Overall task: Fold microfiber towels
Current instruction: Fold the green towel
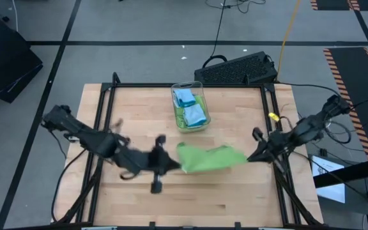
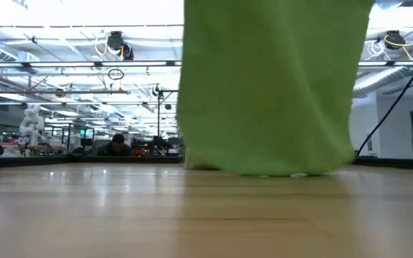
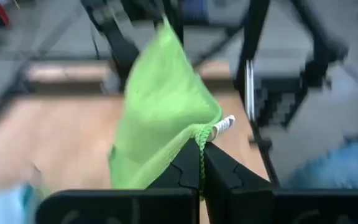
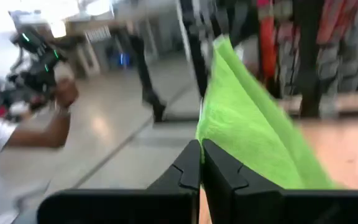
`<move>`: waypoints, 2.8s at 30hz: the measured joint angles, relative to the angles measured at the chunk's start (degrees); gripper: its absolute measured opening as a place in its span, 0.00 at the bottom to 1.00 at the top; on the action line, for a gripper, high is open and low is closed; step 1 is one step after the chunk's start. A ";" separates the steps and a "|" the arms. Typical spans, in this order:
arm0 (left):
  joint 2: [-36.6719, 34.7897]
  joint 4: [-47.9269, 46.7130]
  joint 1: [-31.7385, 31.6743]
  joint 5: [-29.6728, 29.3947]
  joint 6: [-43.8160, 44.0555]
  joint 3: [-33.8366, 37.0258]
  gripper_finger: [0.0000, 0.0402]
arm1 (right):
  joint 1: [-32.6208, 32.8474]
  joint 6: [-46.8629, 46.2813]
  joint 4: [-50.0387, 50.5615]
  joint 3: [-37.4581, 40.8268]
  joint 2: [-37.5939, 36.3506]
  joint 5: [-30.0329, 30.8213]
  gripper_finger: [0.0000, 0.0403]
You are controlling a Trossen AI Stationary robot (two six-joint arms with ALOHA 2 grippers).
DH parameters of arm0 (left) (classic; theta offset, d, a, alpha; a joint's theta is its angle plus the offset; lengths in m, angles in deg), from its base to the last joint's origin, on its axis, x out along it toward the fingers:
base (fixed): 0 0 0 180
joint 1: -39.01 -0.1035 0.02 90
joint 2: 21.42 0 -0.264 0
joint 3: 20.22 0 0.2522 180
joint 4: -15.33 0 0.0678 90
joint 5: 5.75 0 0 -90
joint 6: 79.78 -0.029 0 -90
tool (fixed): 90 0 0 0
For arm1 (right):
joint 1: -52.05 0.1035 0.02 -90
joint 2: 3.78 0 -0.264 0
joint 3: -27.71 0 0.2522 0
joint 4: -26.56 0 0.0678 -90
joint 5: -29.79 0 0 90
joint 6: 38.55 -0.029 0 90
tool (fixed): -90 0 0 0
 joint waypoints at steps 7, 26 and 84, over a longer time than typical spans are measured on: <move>10.77 0.12 6.21 0.12 8.70 0.06 0.02 | 2.50 -11.70 3.00 6.47 4.22 -6.86 0.00; 20.40 6.88 20.82 -22.88 18.74 0.00 0.01 | 18.20 -23.15 -17.37 14.12 15.27 5.66 0.00; 33.15 -17.27 13.97 -17.51 56.58 0.06 0.04 | 6.72 -27.92 -16.83 15.06 43.78 25.13 0.01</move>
